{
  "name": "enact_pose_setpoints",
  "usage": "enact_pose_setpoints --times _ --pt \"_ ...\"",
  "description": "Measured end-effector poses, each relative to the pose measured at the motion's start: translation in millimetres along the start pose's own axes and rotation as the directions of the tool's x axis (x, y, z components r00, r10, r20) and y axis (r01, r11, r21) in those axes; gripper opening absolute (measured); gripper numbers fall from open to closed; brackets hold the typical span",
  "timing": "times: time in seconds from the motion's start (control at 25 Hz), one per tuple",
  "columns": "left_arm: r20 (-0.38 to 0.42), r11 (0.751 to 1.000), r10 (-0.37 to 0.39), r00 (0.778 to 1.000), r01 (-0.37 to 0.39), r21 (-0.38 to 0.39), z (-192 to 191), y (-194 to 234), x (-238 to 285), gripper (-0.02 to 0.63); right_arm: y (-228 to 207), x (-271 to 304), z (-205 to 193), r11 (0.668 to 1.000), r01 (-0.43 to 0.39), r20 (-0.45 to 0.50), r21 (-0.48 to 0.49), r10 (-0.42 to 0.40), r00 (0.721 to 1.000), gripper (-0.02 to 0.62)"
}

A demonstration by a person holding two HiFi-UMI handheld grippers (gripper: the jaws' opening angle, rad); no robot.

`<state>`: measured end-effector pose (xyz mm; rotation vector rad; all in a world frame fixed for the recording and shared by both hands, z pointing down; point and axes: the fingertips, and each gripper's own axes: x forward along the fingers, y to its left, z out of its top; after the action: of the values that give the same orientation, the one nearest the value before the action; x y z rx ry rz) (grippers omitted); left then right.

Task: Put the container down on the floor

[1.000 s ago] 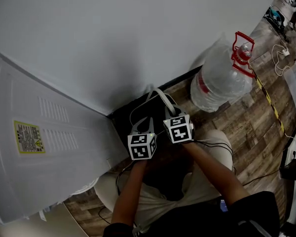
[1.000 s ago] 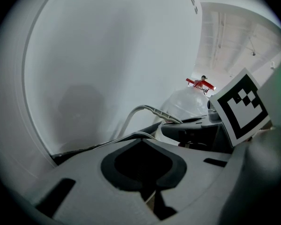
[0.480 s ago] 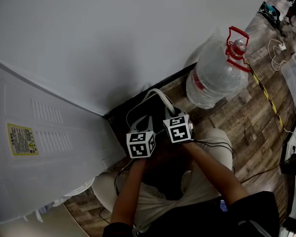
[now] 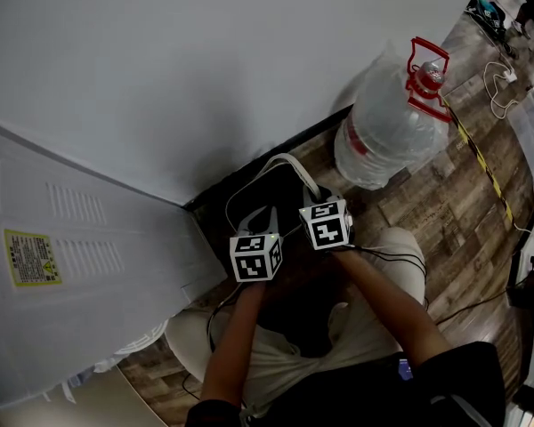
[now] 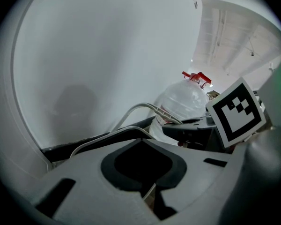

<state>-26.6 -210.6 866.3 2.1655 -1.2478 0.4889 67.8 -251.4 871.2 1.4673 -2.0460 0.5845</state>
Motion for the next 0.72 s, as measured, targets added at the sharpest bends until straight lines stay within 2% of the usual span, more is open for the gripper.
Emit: enact_pose_setpoints --times 0.4,0.72 --pt "-0.015 0.999 -0.037 0.999 0.037 -0.001 -3.0 -10.4 5.3 0.014 -13.2 7.0 -8.3 1.0 0.015 -0.047 0.025 -0.014 0.999 0.031" --pt "-0.013 0.999 -0.036 0.999 0.036 -0.008 -4.2 -8.8 5.7 0.014 -27.8 15.3 -18.9 0.999 0.009 -0.098 0.048 -0.004 0.995 0.031"
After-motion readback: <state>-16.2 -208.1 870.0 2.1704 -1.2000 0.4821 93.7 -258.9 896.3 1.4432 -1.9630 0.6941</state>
